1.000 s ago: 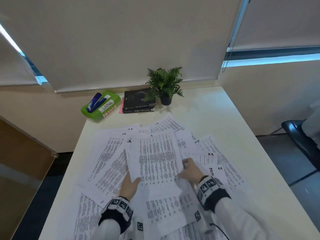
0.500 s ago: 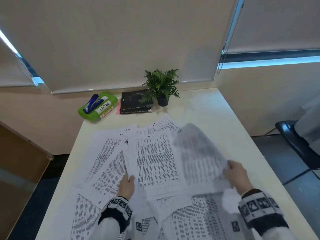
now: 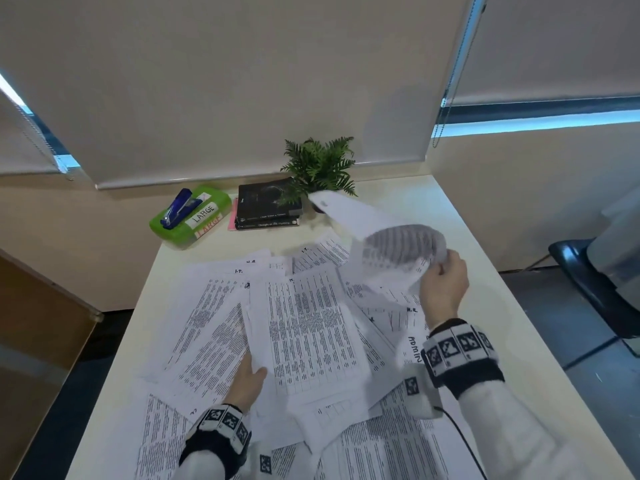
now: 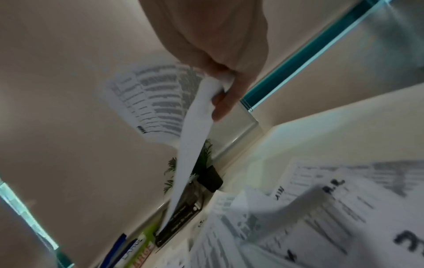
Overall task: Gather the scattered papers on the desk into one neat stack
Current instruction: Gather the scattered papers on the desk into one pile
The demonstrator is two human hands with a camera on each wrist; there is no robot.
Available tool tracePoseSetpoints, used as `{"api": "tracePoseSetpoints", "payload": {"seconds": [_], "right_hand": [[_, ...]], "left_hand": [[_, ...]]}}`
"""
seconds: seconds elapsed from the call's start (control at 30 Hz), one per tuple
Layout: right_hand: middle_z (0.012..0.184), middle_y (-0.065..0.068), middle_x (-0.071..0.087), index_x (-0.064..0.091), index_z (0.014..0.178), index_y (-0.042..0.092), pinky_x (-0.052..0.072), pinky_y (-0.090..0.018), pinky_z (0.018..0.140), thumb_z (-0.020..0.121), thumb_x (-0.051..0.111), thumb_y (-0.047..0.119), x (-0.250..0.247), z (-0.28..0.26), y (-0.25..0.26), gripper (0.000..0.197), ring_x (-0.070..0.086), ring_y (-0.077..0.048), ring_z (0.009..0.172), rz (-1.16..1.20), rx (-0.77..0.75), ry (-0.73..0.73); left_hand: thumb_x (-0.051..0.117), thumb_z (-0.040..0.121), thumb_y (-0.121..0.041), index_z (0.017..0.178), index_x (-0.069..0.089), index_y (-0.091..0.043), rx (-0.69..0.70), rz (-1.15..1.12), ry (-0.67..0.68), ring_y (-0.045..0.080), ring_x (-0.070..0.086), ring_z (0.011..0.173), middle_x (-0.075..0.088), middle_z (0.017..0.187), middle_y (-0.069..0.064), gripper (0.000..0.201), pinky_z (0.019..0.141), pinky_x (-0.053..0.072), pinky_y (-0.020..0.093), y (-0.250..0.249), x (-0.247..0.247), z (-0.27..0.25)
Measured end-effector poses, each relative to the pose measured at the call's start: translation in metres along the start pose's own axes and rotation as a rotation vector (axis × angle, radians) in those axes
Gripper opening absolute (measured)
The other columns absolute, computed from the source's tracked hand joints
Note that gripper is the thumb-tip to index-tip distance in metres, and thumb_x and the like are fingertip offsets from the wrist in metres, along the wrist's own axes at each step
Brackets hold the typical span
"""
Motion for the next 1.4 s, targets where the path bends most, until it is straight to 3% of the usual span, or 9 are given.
{"api": "tracePoseSetpoints", "payload": {"seconds": [0.2, 0.33, 0.47, 0.53, 0.67, 0.93, 1.17, 1.27, 1.4], "right_hand": [[0.099, -0.005, 0.058, 0.054, 0.108, 0.005, 0.046, -0.023, 0.068, 0.090, 0.038, -0.009, 0.047, -0.037, -0.050, 0.028, 0.052, -0.015, 0.083, -0.129, 0.267, 0.554], [0.143, -0.012, 0.045, 0.048, 0.134, 0.003, 0.047, -0.034, 0.100, 0.093, 0.035, -0.005, 0.073, -0.084, -0.078, 0.043, 0.053, -0.020, 0.112, -0.253, 0.278, 0.723], [0.137, -0.012, 0.051, 0.050, 0.125, 0.016, 0.047, -0.028, 0.090, 0.092, 0.042, 0.001, 0.077, -0.108, -0.080, 0.037, 0.055, -0.021, 0.105, -0.314, 0.185, 0.849], [0.136, -0.008, 0.047, 0.044, 0.135, 0.018, 0.043, -0.037, 0.100, 0.093, 0.048, 0.017, 0.060, -0.105, -0.085, 0.042, 0.048, -0.022, 0.119, -0.438, 0.134, 0.734], [0.135, -0.012, 0.037, 0.041, 0.130, 0.020, 0.035, -0.047, 0.103, 0.088, 0.053, 0.016, -0.013, -0.089, -0.116, 0.044, 0.036, -0.028, 0.125, -0.667, 0.346, 0.408], [0.130, -0.015, 0.039, 0.039, 0.129, 0.011, 0.038, -0.048, 0.103, 0.069, 0.074, 0.029, -0.058, -0.112, -0.142, 0.072, 0.038, -0.031, 0.122, -0.535, 0.626, 0.498], [0.134, -0.013, 0.040, 0.020, 0.142, 0.015, 0.046, -0.035, 0.075, 0.092, 0.046, 0.013, -0.060, -0.166, -0.128, 0.056, 0.058, -0.030, 0.095, -0.586, 0.402, 0.450], [0.135, -0.014, 0.047, 0.027, 0.143, 0.010, 0.044, -0.037, 0.092, 0.090, 0.042, 0.001, -0.062, -0.172, -0.135, 0.055, 0.054, -0.032, 0.114, -0.476, 0.500, 0.494], [0.087, -0.012, 0.061, 0.048, 0.101, 0.011, 0.048, -0.039, 0.062, 0.089, 0.040, 0.001, -0.079, -0.156, -0.128, 0.018, 0.056, -0.026, 0.069, -0.489, 0.341, 0.487]], "left_hand": [[0.038, 0.099, -0.027, 0.146, 0.028, -0.013, -0.037, -0.181, -0.026, 0.030, 0.043, 0.128, 0.035, 0.150, 0.011, 0.050, 0.112, 0.030, 0.052, -0.002, 0.002, 0.004], [0.027, 0.084, -0.074, 0.148, 0.025, -0.029, -0.113, -0.378, 0.006, 0.027, 0.032, 0.139, 0.030, 0.153, 0.004, 0.078, 0.114, 0.025, 0.050, -0.003, 0.001, 0.001], [0.064, 0.085, -0.039, 0.146, 0.028, -0.014, -0.051, -0.221, -0.042, 0.030, 0.040, 0.133, 0.037, 0.149, 0.010, 0.076, 0.111, 0.030, 0.052, 0.000, 0.005, 0.007], [0.061, 0.088, -0.010, 0.143, 0.032, -0.008, 0.000, -0.163, -0.061, 0.033, 0.048, 0.124, 0.047, 0.141, 0.015, 0.063, 0.106, 0.037, 0.049, -0.001, 0.006, 0.005], [0.056, 0.091, -0.004, 0.144, 0.029, -0.012, 0.048, -0.126, -0.058, 0.031, 0.046, 0.127, 0.046, 0.141, 0.011, 0.060, 0.105, 0.035, 0.044, 0.000, 0.000, -0.005], [0.052, 0.092, -0.001, 0.145, 0.025, -0.010, 0.058, -0.136, -0.063, 0.034, 0.043, 0.129, 0.041, 0.144, 0.015, 0.060, 0.106, 0.033, 0.046, 0.010, -0.006, -0.022], [0.054, 0.091, -0.002, 0.145, 0.027, -0.008, 0.064, -0.132, -0.052, 0.034, 0.044, 0.128, 0.043, 0.143, 0.016, 0.060, 0.105, 0.034, 0.045, 0.012, -0.012, -0.020], [0.056, 0.090, -0.004, 0.143, 0.030, -0.010, 0.074, -0.109, -0.043, 0.033, 0.047, 0.125, 0.046, 0.140, 0.015, 0.059, 0.105, 0.036, 0.047, 0.012, -0.017, -0.015], [0.055, 0.090, -0.003, 0.145, 0.027, -0.012, 0.078, -0.119, -0.003, 0.032, 0.046, 0.126, 0.045, 0.142, 0.013, 0.062, 0.107, 0.035, 0.048, 0.013, -0.022, -0.019]]}}
Point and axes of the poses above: each hand's wrist, its own z-axis towards the middle knuckle, its own x-axis out of the palm, y = z × x, the point moved 2 cm from there along z, towards the middle knuckle
